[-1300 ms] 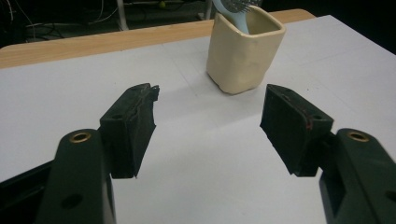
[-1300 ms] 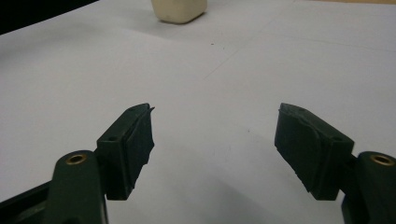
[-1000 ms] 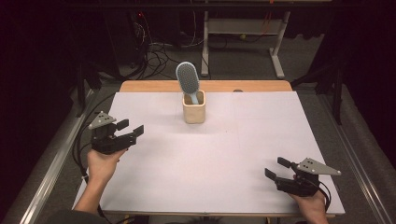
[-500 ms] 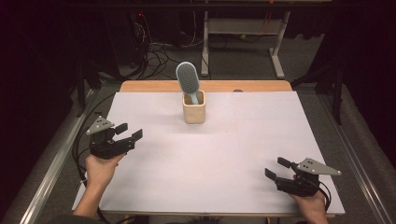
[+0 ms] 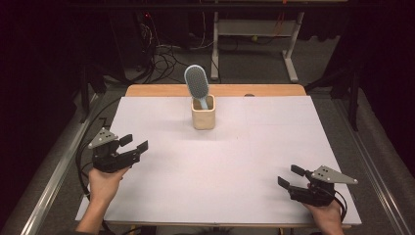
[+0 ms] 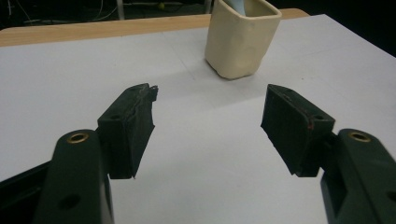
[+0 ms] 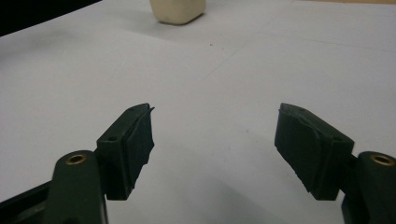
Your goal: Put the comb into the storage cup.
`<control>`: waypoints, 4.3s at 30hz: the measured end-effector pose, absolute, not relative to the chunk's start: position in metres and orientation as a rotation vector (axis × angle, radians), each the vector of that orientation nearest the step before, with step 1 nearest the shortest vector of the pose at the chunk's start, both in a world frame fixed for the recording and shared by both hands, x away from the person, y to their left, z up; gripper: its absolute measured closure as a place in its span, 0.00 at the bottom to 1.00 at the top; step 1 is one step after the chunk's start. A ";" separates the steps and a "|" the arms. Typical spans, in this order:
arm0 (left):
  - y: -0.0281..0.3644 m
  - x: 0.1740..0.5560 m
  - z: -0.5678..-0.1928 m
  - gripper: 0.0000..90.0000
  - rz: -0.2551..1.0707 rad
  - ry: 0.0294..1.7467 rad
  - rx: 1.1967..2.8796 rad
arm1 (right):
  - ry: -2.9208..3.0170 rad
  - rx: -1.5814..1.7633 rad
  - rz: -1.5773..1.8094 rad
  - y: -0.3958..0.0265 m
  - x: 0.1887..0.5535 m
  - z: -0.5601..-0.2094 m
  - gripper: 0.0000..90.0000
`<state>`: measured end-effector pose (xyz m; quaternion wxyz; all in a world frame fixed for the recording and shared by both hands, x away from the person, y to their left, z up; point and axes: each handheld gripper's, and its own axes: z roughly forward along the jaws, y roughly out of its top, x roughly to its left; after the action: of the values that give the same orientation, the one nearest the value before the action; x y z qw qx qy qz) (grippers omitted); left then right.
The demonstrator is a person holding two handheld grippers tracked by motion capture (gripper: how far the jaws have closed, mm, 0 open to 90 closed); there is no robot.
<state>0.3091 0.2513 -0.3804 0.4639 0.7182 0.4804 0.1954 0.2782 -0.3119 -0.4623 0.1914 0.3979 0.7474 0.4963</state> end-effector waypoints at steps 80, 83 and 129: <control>0.251 0.287 -0.447 0.33 0.438 1.233 1.776 | 2.103 1.112 1.389 -0.312 0.278 -0.463 0.32; 0.252 0.287 -0.449 0.33 0.419 1.244 1.755 | 2.104 1.113 1.389 -0.312 0.278 -0.463 0.32; 0.255 0.282 -0.474 0.32 0.449 1.307 1.767 | 2.110 1.117 1.394 -0.312 0.278 -0.463 0.31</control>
<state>0.2819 0.2553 -0.4736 0.4342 0.7095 0.5249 0.1803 0.2785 -0.3117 -0.4631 0.1874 0.3970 0.7496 0.4954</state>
